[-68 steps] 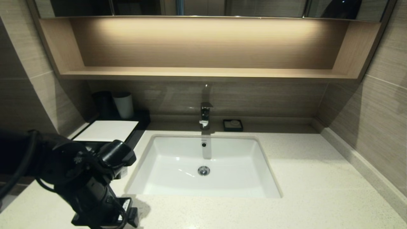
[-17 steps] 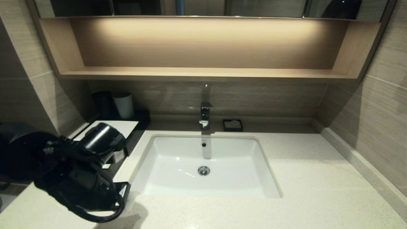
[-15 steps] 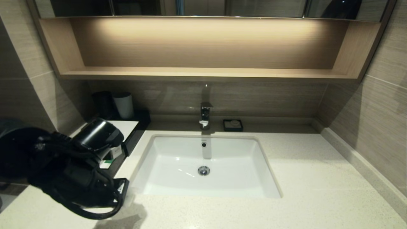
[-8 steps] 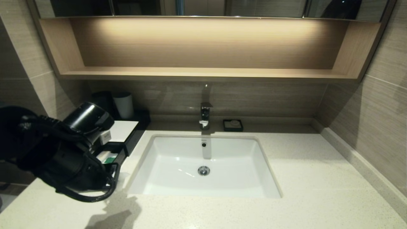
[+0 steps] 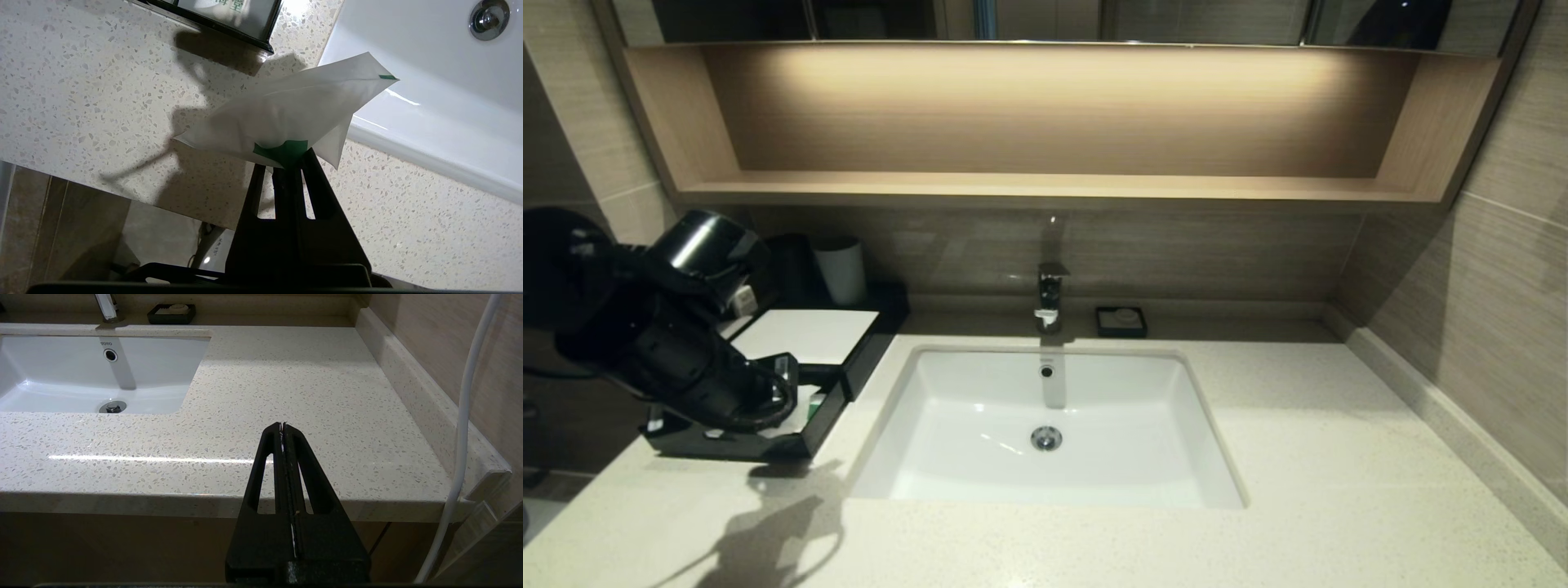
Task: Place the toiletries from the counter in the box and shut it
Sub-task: Place the bathroom toiletry into the drawer
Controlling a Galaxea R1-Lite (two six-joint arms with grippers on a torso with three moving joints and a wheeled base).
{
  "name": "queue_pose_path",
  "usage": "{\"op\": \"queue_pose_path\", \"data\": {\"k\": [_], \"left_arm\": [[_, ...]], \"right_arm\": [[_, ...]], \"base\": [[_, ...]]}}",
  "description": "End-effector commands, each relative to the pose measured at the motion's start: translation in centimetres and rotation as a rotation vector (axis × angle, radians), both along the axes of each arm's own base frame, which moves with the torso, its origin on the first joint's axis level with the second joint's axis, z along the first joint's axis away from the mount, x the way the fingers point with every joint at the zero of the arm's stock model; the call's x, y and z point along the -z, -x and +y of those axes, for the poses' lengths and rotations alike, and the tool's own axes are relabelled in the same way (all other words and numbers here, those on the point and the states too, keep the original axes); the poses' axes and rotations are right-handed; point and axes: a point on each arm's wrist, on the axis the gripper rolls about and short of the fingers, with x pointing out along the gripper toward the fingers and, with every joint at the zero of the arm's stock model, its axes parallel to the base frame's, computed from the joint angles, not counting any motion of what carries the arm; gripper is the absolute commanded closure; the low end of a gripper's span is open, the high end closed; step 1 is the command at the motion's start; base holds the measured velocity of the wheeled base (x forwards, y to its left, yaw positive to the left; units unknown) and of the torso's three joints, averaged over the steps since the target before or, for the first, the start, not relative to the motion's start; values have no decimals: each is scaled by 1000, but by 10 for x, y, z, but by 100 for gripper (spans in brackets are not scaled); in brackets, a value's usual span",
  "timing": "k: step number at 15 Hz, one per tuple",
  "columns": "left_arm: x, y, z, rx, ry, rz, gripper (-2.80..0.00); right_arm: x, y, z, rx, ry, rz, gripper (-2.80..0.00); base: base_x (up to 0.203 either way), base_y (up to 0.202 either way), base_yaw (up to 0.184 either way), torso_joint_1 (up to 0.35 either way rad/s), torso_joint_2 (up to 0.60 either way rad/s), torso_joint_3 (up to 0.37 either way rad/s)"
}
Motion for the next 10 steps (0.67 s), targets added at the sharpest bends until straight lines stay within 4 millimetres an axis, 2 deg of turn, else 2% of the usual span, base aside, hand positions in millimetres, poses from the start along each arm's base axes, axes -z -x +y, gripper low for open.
{"op": "queue_pose_path", "data": {"k": [1,10], "left_arm": [[7,-13,8,-57,7,22,0],[11,-51,34,-159,18,9,0]], "right_arm": [[0,0,0,0,0,0,0],[0,0,0,0,0,0,0]], "base": [[0,0,0,0,0,0],[0,0,0,0,0,0]]}}
